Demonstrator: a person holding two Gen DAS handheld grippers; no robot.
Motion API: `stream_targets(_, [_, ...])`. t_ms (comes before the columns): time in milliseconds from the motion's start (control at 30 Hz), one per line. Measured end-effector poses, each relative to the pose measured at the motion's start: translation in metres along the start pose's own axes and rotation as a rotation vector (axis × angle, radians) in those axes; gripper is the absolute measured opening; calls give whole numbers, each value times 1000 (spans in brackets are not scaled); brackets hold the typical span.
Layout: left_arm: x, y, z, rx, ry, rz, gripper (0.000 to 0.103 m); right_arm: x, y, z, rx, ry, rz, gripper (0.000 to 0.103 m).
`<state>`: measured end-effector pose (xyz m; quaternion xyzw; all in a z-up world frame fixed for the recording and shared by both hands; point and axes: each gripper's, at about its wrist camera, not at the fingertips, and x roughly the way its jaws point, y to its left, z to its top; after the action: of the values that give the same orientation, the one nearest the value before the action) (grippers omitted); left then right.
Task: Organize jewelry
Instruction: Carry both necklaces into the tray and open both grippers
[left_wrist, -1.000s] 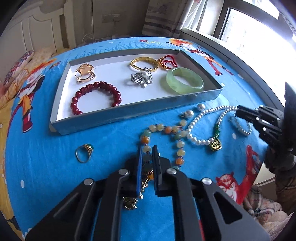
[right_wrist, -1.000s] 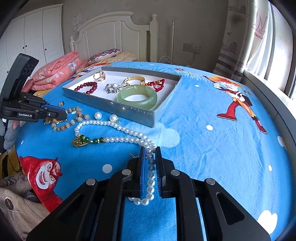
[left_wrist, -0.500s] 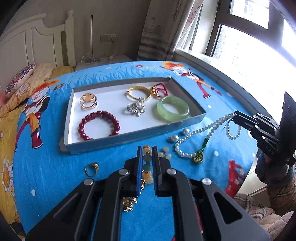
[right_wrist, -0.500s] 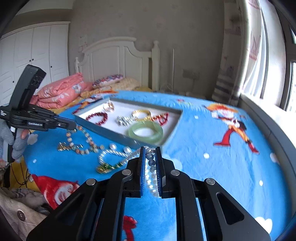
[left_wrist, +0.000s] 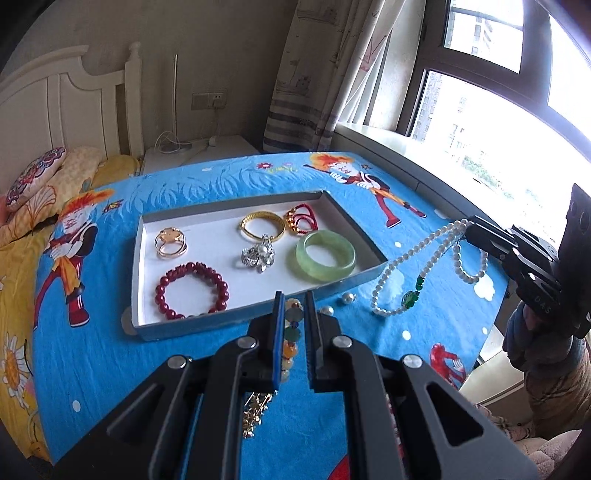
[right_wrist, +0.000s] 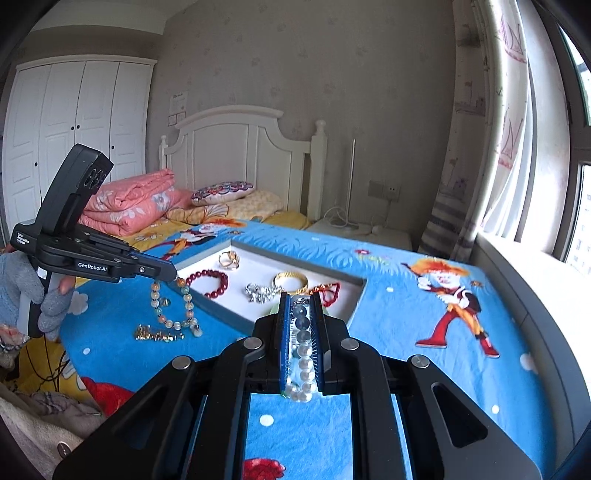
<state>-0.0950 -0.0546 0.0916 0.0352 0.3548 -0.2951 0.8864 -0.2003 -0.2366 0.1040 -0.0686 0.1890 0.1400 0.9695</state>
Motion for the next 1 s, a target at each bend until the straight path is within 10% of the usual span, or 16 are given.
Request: stream_targets(1000, [35, 46, 81, -45, -24, 31, 9, 92, 13, 85, -76, -47, 59, 13])
